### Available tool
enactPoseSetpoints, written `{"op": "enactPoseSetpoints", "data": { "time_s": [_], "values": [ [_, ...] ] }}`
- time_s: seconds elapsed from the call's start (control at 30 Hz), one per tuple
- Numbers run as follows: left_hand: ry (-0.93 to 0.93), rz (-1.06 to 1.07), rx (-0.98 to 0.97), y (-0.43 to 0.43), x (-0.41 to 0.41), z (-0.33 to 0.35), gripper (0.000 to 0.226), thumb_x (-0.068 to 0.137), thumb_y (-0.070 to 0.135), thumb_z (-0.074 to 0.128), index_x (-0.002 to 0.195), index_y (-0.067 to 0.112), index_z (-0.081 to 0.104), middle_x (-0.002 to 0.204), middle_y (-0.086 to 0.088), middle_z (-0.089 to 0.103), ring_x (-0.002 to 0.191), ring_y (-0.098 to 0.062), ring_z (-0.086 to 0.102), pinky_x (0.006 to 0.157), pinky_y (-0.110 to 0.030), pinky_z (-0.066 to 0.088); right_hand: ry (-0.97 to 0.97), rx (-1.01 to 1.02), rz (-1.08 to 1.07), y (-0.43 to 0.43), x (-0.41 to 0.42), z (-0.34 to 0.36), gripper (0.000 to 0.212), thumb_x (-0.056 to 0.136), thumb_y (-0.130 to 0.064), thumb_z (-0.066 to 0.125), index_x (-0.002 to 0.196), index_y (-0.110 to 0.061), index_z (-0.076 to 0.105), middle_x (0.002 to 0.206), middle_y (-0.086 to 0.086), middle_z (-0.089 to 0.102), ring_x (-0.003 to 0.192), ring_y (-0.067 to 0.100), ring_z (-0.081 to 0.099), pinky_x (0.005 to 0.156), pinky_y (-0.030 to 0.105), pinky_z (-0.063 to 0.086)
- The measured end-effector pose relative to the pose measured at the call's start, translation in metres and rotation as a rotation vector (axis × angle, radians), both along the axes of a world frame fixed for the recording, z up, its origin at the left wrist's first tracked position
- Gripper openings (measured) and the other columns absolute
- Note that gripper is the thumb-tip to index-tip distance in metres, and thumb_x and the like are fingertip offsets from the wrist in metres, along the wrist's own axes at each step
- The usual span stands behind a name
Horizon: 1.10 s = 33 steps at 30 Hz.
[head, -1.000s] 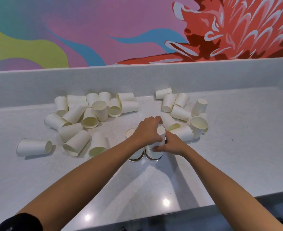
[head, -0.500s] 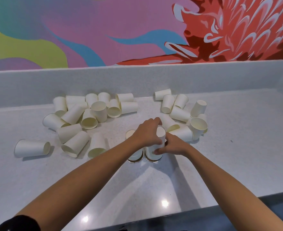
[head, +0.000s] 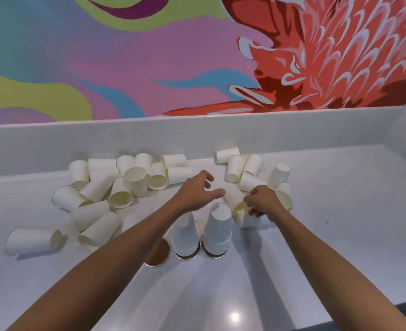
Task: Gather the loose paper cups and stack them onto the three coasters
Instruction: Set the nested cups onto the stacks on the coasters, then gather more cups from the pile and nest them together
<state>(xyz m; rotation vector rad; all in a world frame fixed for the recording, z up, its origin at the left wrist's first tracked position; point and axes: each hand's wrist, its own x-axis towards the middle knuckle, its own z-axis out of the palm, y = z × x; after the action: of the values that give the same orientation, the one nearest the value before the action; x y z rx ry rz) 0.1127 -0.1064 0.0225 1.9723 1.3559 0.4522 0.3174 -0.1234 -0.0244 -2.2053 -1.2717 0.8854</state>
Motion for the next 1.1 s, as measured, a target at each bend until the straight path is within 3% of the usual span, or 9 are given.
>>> {"op": "enactPoseSetpoints", "data": {
  "time_s": [0.1, 0.23, 0.37, 0.47, 0.57, 0.63, 0.8, 0.97, 1.1],
  "values": [
    [-0.018, 0.036, -0.038, 0.009, -0.007, -0.009, 0.051, 0.086, 0.043, 0.066, 0.126, 0.018, 0.048, 0.123, -0.004, 0.059, 0.101, -0.017, 0.057, 0.082, -0.027, 0.045, 0.291, -0.013, -0.161, 0.007, -0.010, -0.008, 0.027, 0.088, -0.009, 0.056, 0.109, 0.005, 0.046, 0.095, 0.023, 0.063, 0.051, 0.027, 0.065, 0.041, 0.025, 0.049],
    [-0.003, 0.073, -0.071, 0.020, -0.016, -0.025, 0.046, 0.085, 0.040, 0.067, 0.123, 0.019, 0.050, 0.119, -0.002, 0.059, 0.099, -0.016, 0.058, 0.082, -0.026, 0.048, 0.276, 0.061, -0.294, 0.021, -0.021, -0.025, 0.033, 0.088, -0.017, 0.058, 0.113, -0.007, 0.038, 0.087, 0.012, 0.057, 0.066, 0.034, 0.070, 0.055, 0.039, 0.059],
    [0.018, 0.083, -0.067, 0.033, -0.021, -0.035, 0.044, 0.084, 0.036, 0.068, 0.122, 0.020, 0.051, 0.117, 0.000, 0.059, 0.097, -0.016, 0.058, 0.087, -0.029, 0.051, 0.368, 0.160, -0.451, 0.039, -0.027, -0.032, 0.041, 0.089, -0.008, 0.054, 0.127, -0.007, 0.039, 0.108, 0.014, 0.053, 0.063, 0.027, 0.061, 0.042, 0.028, 0.048],
    [0.047, 0.067, -0.050, 0.042, -0.022, -0.042, 0.043, 0.084, 0.034, 0.068, 0.121, 0.019, 0.052, 0.118, 0.000, 0.058, 0.095, -0.015, 0.056, 0.090, -0.031, 0.051, 0.316, 0.176, -0.448, 0.051, -0.028, -0.036, 0.044, 0.090, -0.004, 0.052, 0.132, -0.008, 0.040, 0.111, 0.013, 0.051, 0.076, 0.025, 0.056, 0.054, 0.033, 0.053],
    [0.111, 0.003, -0.006, 0.054, -0.019, -0.047, 0.045, 0.084, 0.032, 0.068, 0.123, 0.020, 0.051, 0.124, -0.001, 0.055, 0.100, -0.013, 0.052, 0.093, -0.029, 0.049, 0.228, 0.204, -0.407, 0.064, -0.028, -0.033, 0.044, 0.087, -0.003, 0.054, 0.128, -0.012, 0.044, 0.114, 0.015, 0.056, 0.093, 0.034, 0.061, 0.079, 0.047, 0.057],
    [0.173, -0.041, 0.038, 0.063, -0.014, -0.048, 0.049, 0.084, 0.030, 0.068, 0.128, 0.019, 0.048, 0.130, -0.003, 0.049, 0.109, -0.016, 0.051, 0.092, -0.027, 0.046, 0.154, 0.217, -0.332, 0.073, -0.029, -0.027, 0.041, 0.084, -0.003, 0.054, 0.122, -0.014, 0.046, 0.104, 0.011, 0.056, 0.093, 0.035, 0.062, 0.081, 0.049, 0.057],
    [0.308, -0.107, 0.148, 0.088, 0.008, -0.052, 0.072, 0.078, 0.023, 0.072, 0.140, 0.021, 0.036, 0.143, -0.003, 0.035, 0.125, -0.023, 0.039, 0.092, -0.031, 0.044, 0.334, 0.249, -0.051, 0.082, -0.034, -0.006, 0.034, 0.082, 0.006, 0.044, 0.112, -0.011, 0.050, 0.074, 0.006, 0.052, 0.055, 0.023, 0.056, 0.047, 0.027, 0.045],
    [0.261, -0.118, 0.042, 0.100, 0.022, -0.062, 0.074, 0.070, 0.022, 0.078, 0.133, 0.022, 0.038, 0.126, -0.003, 0.053, 0.104, -0.022, 0.056, 0.087, -0.037, 0.053, 0.415, 0.217, 0.145, 0.091, -0.035, 0.007, 0.028, 0.083, 0.002, 0.049, 0.107, -0.012, 0.052, 0.072, 0.004, 0.055, 0.051, 0.018, 0.055, 0.048, 0.027, 0.043],
    [0.210, -0.084, -0.006, 0.105, 0.014, -0.069, 0.073, 0.070, 0.025, 0.080, 0.131, 0.023, 0.039, 0.124, -0.001, 0.055, 0.105, -0.020, 0.056, 0.087, -0.033, 0.052, 0.005, 0.287, 0.177, 0.110, -0.010, 0.008, 0.019, 0.085, -0.016, 0.061, 0.103, -0.017, 0.057, 0.086, 0.004, 0.065, 0.070, 0.021, 0.061, 0.064, 0.029, 0.046]
  ]
}}
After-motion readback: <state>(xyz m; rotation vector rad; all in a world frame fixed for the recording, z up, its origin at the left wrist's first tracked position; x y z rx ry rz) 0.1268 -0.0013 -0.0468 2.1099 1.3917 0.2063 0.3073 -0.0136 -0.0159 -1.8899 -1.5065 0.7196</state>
